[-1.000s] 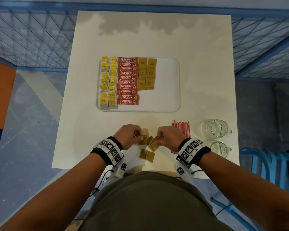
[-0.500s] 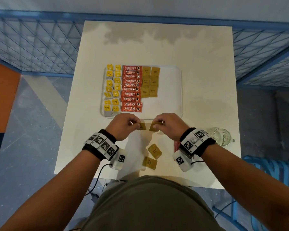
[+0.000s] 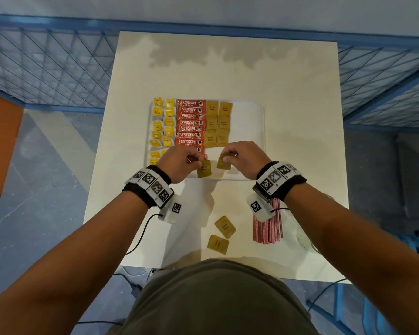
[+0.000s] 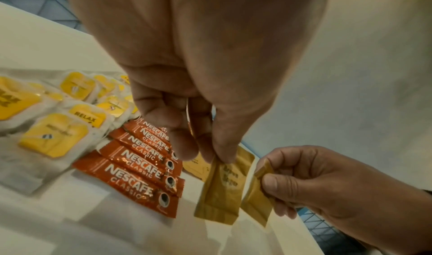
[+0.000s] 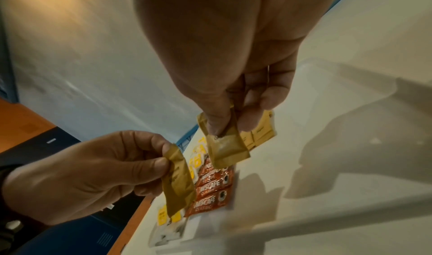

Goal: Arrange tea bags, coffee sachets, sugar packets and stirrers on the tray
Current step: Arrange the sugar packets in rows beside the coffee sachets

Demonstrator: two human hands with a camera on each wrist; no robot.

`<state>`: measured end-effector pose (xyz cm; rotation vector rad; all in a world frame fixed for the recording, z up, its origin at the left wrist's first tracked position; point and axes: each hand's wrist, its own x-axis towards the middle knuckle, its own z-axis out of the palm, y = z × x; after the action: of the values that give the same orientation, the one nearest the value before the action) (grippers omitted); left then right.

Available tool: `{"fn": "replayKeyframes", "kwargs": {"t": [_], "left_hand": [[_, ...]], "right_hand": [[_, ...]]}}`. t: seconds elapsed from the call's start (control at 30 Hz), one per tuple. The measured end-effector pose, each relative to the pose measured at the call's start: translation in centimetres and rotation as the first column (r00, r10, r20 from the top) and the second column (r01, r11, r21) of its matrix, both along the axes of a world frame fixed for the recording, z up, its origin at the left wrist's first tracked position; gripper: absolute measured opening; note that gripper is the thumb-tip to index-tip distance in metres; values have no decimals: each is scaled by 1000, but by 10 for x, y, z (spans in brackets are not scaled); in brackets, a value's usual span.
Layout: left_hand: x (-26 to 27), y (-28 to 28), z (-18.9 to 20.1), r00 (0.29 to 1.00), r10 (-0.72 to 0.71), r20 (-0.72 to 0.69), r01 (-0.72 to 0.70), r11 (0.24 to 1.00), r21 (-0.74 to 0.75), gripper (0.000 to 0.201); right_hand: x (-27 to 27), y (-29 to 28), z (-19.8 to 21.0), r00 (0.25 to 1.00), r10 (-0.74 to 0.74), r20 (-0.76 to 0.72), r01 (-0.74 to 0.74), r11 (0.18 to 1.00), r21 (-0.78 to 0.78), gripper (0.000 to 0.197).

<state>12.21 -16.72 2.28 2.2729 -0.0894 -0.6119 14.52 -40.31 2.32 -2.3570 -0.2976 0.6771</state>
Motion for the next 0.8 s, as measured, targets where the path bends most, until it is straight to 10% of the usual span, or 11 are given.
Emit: {"fn": "replayKeyframes", "kwargs": {"t": [0.8], "left_hand": [[65, -27, -47, 999, -30, 26, 24, 977, 211, 6]], "right_hand": [[46, 19, -38, 999, 19, 39, -9, 974, -228, 16]]}}
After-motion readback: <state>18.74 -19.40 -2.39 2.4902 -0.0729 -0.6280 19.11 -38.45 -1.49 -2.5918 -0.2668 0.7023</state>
